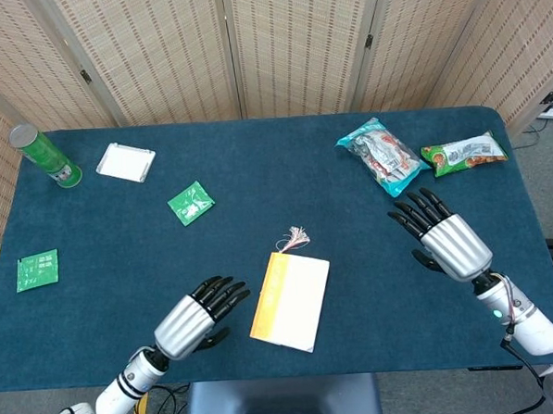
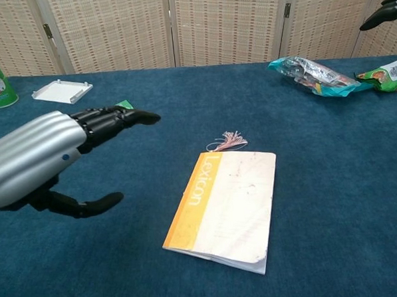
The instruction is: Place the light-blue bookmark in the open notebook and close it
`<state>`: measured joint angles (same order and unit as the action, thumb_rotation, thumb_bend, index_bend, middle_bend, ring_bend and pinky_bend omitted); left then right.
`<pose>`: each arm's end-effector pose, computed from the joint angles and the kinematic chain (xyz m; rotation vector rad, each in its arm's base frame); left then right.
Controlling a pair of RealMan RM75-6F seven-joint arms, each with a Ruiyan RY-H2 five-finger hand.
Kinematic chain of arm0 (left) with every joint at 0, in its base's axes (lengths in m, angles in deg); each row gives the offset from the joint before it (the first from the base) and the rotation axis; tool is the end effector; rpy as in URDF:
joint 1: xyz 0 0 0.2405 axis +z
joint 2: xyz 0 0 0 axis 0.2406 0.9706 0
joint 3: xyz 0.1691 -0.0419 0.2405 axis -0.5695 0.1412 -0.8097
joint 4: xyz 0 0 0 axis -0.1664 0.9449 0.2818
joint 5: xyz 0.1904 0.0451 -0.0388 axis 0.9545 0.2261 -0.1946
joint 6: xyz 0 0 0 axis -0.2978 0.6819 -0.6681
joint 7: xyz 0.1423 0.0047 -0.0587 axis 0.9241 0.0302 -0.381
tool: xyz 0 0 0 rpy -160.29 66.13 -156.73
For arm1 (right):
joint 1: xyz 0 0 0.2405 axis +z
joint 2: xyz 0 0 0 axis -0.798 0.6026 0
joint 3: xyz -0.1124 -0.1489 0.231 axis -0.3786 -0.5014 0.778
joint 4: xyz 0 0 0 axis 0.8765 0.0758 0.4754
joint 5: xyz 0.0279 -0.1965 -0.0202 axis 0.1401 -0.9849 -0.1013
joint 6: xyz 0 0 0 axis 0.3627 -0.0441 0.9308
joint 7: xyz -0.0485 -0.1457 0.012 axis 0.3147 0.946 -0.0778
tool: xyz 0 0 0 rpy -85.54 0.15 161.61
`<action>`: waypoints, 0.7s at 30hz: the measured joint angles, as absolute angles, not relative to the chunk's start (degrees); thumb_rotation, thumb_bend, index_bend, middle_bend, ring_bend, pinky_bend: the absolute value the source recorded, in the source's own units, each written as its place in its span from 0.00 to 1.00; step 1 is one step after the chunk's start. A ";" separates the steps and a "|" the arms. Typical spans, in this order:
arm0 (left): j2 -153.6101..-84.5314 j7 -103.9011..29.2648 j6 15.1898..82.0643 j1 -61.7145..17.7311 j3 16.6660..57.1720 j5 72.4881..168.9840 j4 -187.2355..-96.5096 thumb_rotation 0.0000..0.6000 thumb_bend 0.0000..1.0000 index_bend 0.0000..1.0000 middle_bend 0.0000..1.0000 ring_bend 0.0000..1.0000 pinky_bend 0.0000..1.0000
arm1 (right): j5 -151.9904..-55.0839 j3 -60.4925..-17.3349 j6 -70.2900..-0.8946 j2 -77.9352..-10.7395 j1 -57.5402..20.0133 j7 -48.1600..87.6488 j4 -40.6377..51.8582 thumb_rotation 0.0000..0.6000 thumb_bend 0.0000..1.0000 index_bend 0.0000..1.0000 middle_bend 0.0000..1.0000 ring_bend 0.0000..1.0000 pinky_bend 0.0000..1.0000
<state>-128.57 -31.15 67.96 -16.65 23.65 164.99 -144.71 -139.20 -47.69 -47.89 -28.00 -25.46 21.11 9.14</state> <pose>-0.1943 0.2630 -0.0057 -2.0162 -0.5058 -1.3829 -0.2746 -0.3165 0.1549 1.8896 -0.4511 0.9699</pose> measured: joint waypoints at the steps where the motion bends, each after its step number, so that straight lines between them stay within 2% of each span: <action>1: -127.75 -31.37 68.18 -16.26 23.74 164.46 -145.09 1.00 0.37 0.12 0.15 0.14 0.22 | -139.13 -47.86 -47.59 -27.90 -25.48 21.23 9.46 1.00 0.26 0.16 0.13 0.04 0.10; 4: -124.90 -32.15 69.01 -14.79 24.06 162.57 -146.40 1.00 0.37 0.14 0.15 0.14 0.22 | -138.58 -48.07 -47.46 -27.46 -25.98 21.64 10.19 1.00 0.29 0.16 0.15 0.07 0.14; 13: -116.59 -33.27 71.38 -8.80 25.39 154.65 -150.44 1.00 0.37 0.14 0.15 0.14 0.22 | -134.09 -48.17 -50.50 -25.35 -31.29 23.28 12.75 1.00 0.32 0.15 0.16 0.07 0.14; 18: -112.56 -34.68 72.66 -4.75 26.09 149.92 -152.30 1.00 0.37 0.15 0.15 0.14 0.22 | -131.90 -48.65 -53.47 -24.61 -35.36 24.21 14.40 1.00 0.32 0.06 0.10 0.01 0.07; 21: -110.48 -35.39 73.40 -2.38 26.13 148.11 -153.39 1.00 0.37 0.15 0.15 0.14 0.22 | -130.67 -48.96 -55.84 -24.52 -38.13 24.47 15.32 1.00 0.32 0.04 0.09 0.00 0.06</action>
<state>-110.48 -35.39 73.40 -2.38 26.13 148.11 -153.39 -130.67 -48.96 -55.84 -24.52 -38.13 24.47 15.32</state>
